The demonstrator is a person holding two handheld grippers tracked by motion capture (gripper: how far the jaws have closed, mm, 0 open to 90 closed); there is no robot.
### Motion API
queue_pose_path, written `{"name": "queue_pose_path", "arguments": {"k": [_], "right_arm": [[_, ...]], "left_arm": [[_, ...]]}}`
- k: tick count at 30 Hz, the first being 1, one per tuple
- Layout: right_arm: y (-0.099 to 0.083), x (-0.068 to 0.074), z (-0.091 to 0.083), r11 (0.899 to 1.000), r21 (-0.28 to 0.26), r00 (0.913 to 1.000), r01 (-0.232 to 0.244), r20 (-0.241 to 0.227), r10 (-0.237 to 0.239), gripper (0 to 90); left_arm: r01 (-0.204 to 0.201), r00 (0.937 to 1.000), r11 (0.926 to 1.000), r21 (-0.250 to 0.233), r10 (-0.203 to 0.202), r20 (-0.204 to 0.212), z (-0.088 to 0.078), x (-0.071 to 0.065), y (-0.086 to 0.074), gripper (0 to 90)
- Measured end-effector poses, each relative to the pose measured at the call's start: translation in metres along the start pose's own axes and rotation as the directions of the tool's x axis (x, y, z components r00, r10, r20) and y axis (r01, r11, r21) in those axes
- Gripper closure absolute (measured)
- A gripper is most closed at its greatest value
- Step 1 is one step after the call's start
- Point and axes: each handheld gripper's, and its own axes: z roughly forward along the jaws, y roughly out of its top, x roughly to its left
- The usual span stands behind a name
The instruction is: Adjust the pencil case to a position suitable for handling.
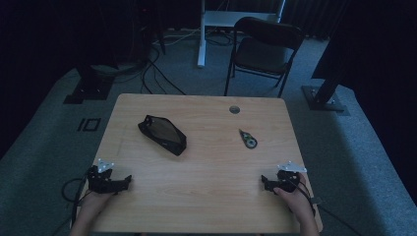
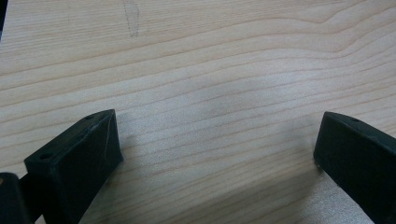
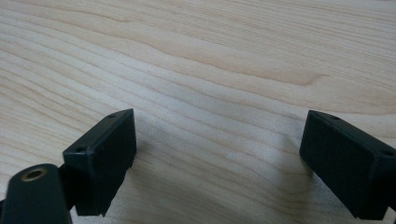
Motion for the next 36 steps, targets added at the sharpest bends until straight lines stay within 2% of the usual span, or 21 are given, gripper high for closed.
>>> {"name": "queue_pose_path", "arguments": {"k": [22, 26, 36], "right_arm": [[0.000, 0.006, 0.000, 1.000, -0.003, 1.0000, -0.003, 0.002, 0.003, 10.9], [0.003, 0.009, 0.000, 1.000, -0.003, 0.9999, 0.014, 0.004, -0.014, 12.6], [0.013, 0.017, 0.002, 1.000, -0.018, 0.9990, 0.018, -0.040, -0.019, 12.6]], "left_arm": [[0.000, 1.0000, 1.0000, 0.000, 0.000, 0.000, 0.000, 0.000, 0.000, 0.7], [0.001, 1.0000, 1.0000, -0.001, -0.001, 0.000, 0.000, 0.000, 0.000, 0.7], [0.000, 1.0000, 1.0000, 0.000, 0.000, 0.000, 0.000, 0.000, 0.000, 0.7]]}}
